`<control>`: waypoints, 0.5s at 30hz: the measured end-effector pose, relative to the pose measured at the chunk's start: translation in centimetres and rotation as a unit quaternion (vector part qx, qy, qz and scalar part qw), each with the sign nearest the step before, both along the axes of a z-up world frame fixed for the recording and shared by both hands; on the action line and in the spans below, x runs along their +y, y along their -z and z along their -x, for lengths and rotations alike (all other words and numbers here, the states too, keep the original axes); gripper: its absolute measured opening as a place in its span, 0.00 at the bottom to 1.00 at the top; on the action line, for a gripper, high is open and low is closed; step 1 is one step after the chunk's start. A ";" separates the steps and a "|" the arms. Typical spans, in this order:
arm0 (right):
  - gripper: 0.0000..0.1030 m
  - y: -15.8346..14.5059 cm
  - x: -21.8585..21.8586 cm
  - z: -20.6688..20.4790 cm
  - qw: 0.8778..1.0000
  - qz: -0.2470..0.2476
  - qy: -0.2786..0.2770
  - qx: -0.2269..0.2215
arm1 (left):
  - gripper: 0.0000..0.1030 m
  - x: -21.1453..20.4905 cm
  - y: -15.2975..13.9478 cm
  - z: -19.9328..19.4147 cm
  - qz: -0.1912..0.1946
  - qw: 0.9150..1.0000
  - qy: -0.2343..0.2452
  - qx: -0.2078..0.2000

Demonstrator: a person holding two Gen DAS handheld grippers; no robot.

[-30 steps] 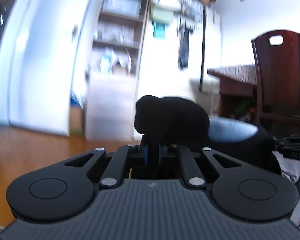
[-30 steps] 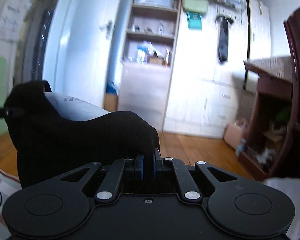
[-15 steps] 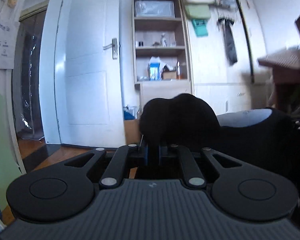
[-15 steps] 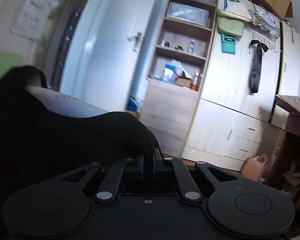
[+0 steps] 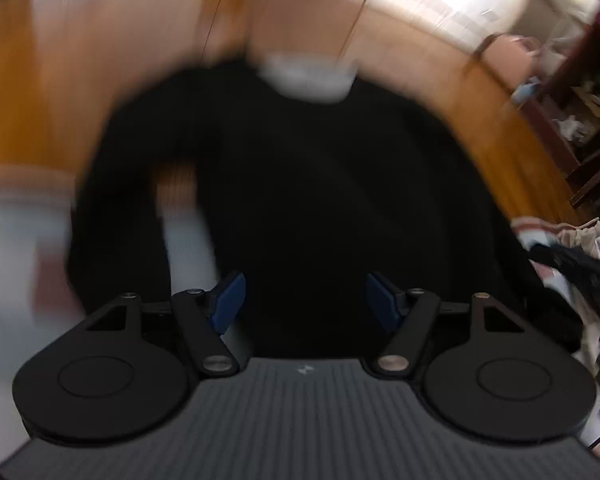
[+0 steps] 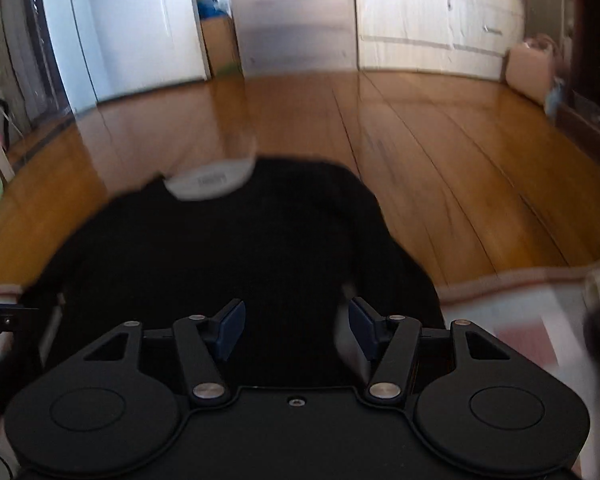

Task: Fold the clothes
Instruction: 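Lay the sweater flat on the rug, collar away from the grippers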

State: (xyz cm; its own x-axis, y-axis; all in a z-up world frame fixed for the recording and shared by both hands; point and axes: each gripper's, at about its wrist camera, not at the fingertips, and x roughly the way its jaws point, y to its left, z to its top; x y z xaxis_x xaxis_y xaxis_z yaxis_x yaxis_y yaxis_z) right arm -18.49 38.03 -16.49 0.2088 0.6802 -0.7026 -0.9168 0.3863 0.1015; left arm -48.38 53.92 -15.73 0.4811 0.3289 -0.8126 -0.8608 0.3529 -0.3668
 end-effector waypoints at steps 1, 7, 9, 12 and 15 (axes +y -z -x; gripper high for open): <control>0.61 0.5 -1.3 -0.3 1.000 0.007 0.008 -0.002 | 0.64 -0.3 0.5 0.4 0.014 1.000 -0.003 0.001; 0.61 2.4 -7.8 -1.9 0.997 0.030 0.060 0.047 | 0.66 -2.3 1.4 -0.2 0.027 0.998 0.029 0.044; 0.61 3.1 -8.9 -2.1 0.995 0.038 0.067 0.067 | 0.67 -3.3 2.3 0.0 0.045 0.997 0.038 0.049; 0.61 3.8 -9.7 -2.6 0.990 0.038 0.065 0.118 | 0.69 -3.8 2.7 -0.7 0.047 0.995 0.050 0.069; 0.61 4.6 -10.6 -2.9 0.983 0.036 0.063 0.169 | 0.76 -3.9 2.9 -1.3 0.037 0.993 0.061 0.091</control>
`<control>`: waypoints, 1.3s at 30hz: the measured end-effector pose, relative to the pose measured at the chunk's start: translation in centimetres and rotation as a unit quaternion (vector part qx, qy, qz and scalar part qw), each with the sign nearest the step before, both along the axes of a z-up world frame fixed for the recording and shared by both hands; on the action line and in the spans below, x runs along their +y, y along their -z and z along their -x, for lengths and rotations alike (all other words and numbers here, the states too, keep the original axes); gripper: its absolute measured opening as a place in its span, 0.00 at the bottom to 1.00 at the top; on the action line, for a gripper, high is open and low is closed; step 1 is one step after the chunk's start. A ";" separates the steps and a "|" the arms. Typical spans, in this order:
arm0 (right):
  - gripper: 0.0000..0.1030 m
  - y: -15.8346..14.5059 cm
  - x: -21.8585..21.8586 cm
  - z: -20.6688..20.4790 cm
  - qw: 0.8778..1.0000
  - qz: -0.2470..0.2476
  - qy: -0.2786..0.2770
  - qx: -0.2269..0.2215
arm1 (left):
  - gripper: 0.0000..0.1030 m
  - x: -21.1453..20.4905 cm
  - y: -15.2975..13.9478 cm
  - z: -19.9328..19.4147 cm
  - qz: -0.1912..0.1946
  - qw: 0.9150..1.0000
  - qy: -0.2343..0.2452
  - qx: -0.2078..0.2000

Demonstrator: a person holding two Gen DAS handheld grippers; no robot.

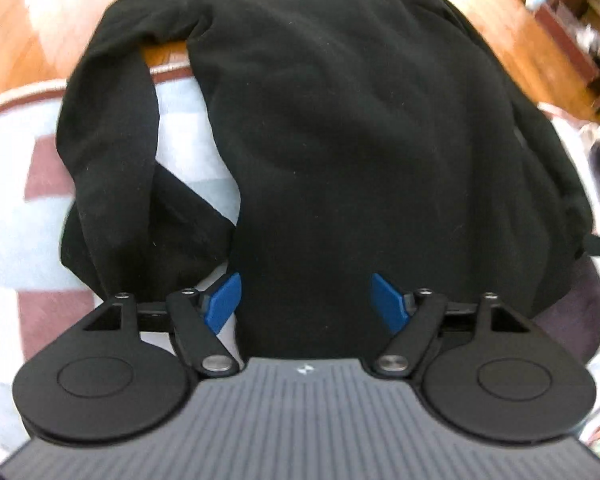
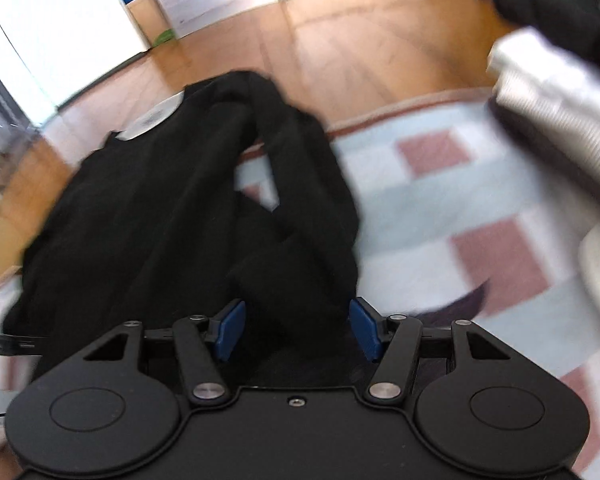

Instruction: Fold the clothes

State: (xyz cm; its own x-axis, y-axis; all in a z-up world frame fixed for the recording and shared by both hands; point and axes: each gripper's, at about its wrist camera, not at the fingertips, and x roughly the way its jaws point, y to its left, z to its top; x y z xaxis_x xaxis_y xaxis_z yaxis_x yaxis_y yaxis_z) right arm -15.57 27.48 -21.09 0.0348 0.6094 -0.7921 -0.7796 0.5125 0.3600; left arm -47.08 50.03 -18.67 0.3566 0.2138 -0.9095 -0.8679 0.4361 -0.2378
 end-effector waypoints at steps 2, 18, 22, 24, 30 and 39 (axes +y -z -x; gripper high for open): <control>0.61 0.6 -0.1 0.3 1.000 -0.003 0.003 0.024 | 0.78 -0.1 0.2 -0.4 -0.007 1.000 0.008 0.014; 0.47 2.1 2.3 -1.6 0.998 -0.035 0.043 0.031 | 0.04 -2.4 -1.4 -1.2 -0.120 0.988 0.073 0.068; 0.15 -1.3 3.9 -1.3 0.987 -0.024 -0.005 -0.160 | 0.04 -2.6 -1.5 0.2 -0.121 0.989 0.049 0.063; 0.14 -3.5 4.3 -1.9 0.976 -0.024 0.023 -0.214 | 0.04 -2.1 -0.6 0.7 -0.076 0.996 0.043 0.031; 0.21 -4.0 4.9 -1.0 0.963 0.064 0.083 -0.246 | 0.04 -2.2 -0.6 0.3 -0.064 0.997 0.047 0.020; 0.31 -0.4 0.3 -2.1 0.963 0.115 0.141 -0.197 | 0.21 -2.1 -0.4 0.2 -0.056 0.997 0.051 0.016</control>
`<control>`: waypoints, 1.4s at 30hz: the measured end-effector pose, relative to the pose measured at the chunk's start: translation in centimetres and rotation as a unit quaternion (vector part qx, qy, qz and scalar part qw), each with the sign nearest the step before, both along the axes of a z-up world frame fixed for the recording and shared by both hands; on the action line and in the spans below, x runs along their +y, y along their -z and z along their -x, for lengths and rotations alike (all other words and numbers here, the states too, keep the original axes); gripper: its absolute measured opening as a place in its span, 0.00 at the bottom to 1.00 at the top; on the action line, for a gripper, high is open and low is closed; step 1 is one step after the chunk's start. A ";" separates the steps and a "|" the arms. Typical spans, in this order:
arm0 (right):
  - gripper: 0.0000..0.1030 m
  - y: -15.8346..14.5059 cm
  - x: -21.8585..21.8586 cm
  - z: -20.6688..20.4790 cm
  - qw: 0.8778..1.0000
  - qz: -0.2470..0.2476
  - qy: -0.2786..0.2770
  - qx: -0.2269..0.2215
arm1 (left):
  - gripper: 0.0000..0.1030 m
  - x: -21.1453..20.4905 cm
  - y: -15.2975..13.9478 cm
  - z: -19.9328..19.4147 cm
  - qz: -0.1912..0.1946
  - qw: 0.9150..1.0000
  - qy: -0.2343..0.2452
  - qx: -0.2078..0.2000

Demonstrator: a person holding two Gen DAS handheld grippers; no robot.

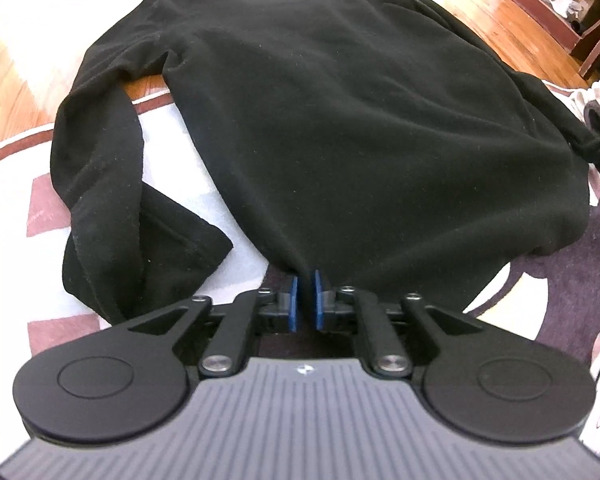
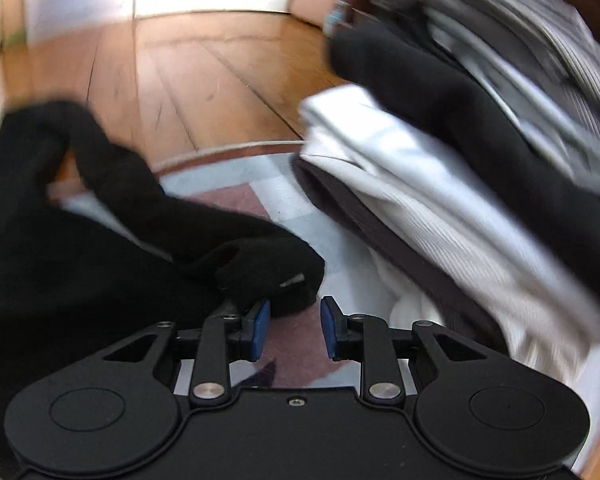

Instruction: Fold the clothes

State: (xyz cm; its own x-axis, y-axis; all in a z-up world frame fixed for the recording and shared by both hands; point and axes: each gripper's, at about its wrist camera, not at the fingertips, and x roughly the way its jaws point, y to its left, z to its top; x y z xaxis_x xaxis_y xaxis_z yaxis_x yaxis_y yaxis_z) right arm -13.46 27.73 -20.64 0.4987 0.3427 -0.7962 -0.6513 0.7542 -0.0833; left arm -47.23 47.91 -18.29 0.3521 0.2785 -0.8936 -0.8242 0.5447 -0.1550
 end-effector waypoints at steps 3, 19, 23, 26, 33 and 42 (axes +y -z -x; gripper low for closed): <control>0.33 -0.4 -1.8 -0.4 0.994 -0.070 -0.021 0.080 | 0.49 0.3 0.2 0.2 0.022 0.999 0.001 -0.024; 0.49 1.6 -1.7 -2.9 0.967 -0.151 -0.013 0.204 | 0.04 0.9 -7.0 5.4 -0.085 0.985 -0.074 -0.132; 0.53 1.8 -2.4 -2.2 0.966 -0.155 -0.031 0.203 | 0.04 1.6 -1.2 6.2 0.048 0.983 -0.122 -0.126; 0.53 2.3 -2.1 -1.7 0.967 -0.154 -0.040 0.201 | 0.04 1.4 -1.0 5.3 0.042 0.987 -0.111 -0.108; 0.09 -3.6 -1.0 2.8 0.969 -0.162 -0.175 0.058 | 0.04 2.0 -5.8 6.7 -0.005 0.984 -0.079 -0.159; 0.09 -1.9 -5.3 3.8 0.987 -0.069 -0.124 0.080 | 0.04 1.1 -5.0 7.0 0.028 0.988 -0.090 -0.125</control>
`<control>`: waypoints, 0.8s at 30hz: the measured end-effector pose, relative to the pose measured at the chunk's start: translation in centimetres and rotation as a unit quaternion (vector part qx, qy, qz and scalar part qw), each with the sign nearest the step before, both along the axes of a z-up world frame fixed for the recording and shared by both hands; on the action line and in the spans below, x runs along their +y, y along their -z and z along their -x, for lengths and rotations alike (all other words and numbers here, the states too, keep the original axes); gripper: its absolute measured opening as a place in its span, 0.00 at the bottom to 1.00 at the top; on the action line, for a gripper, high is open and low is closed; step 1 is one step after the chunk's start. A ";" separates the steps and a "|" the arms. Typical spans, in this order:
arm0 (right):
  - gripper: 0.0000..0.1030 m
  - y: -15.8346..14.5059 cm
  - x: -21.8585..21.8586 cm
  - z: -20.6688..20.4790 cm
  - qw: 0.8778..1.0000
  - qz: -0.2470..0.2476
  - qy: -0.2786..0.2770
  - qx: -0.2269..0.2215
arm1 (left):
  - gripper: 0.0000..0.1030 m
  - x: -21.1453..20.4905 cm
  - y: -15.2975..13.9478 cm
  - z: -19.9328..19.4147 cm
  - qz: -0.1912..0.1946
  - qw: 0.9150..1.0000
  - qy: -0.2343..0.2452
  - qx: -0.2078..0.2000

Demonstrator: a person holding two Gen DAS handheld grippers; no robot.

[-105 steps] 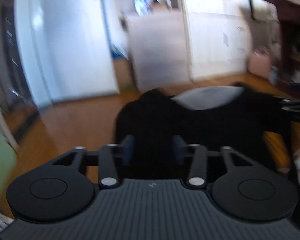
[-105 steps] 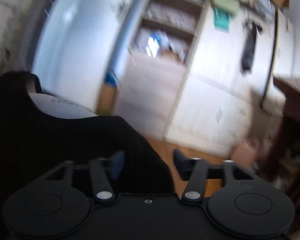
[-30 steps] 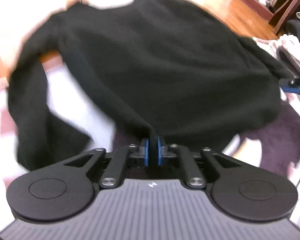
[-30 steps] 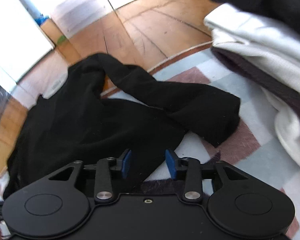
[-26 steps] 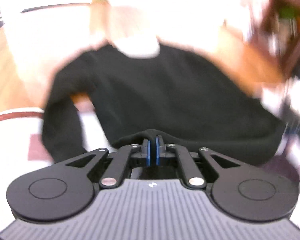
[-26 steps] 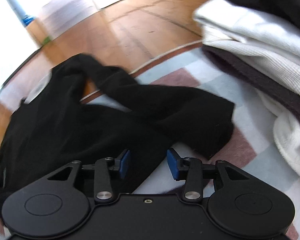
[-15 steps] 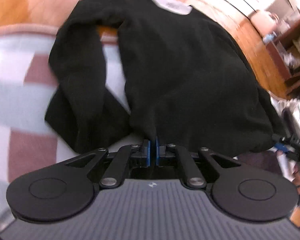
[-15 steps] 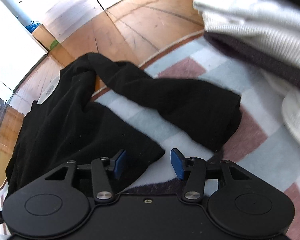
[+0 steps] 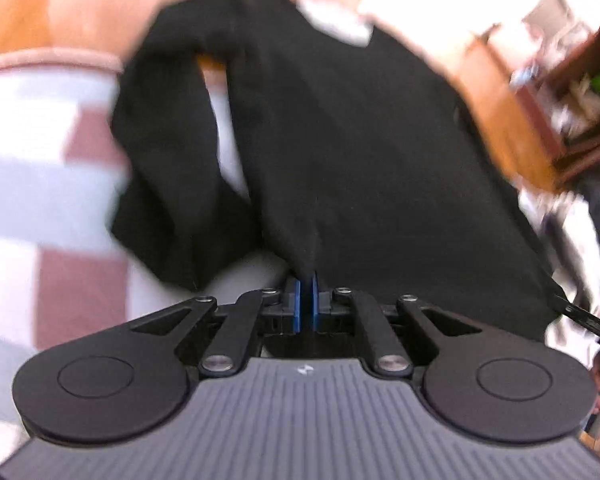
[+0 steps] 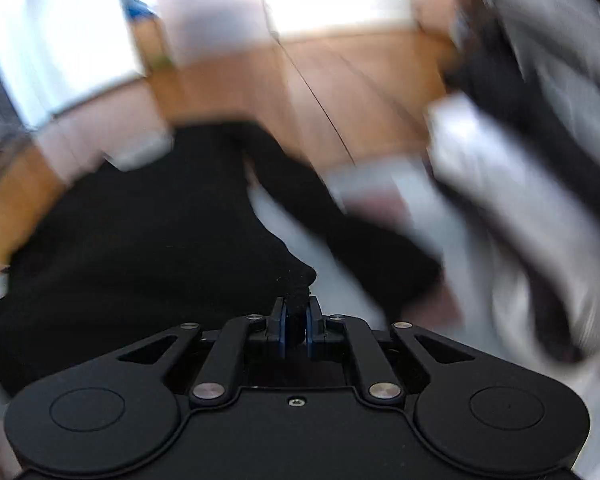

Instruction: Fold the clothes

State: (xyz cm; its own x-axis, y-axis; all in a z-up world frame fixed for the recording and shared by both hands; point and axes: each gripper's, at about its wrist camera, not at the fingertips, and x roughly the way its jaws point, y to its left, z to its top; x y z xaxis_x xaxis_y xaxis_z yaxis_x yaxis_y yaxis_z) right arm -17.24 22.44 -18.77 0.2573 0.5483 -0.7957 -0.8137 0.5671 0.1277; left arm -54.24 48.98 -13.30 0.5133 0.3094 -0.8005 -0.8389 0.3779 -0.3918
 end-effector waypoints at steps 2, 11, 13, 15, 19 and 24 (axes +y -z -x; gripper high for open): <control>0.09 1.9 0.5 1.0 0.999 0.042 0.012 -0.009 | 0.04 -0.3 0.7 -0.7 0.006 1.000 0.009 0.021; 0.24 0.9 2.5 1.4 0.986 0.149 0.024 -0.076 | 0.07 -1.0 1.7 -1.4 0.013 0.998 0.018 0.066; 0.29 0.6 2.8 1.7 0.980 0.169 0.040 -0.101 | 0.07 -0.6 1.3 -0.8 0.007 0.998 0.008 0.060; 0.41 0.5 3.1 2.3 0.964 0.207 0.047 -0.161 | 0.09 0.0 0.6 0.2 -0.001 0.998 -0.009 0.060; 0.47 -0.4 3.4 2.7 0.957 0.215 0.056 -0.186 | 0.22 2.3 -1.3 3.4 -0.018 0.996 -0.066 0.055; 0.47 -1.9 6.1 3.4 0.997 0.050 0.002 0.054 | 0.45 6.2 -1.3 4.2 -0.027 0.990 -0.093 0.099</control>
State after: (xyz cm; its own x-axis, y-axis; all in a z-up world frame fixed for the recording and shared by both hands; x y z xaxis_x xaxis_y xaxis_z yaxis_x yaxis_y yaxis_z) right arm -20.60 28.57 -16.89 0.1689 0.4634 -0.8699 -0.7956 0.5850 0.1572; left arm -58.43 55.17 -11.99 0.2788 0.4295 -0.8589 -0.9541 0.2261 -0.1967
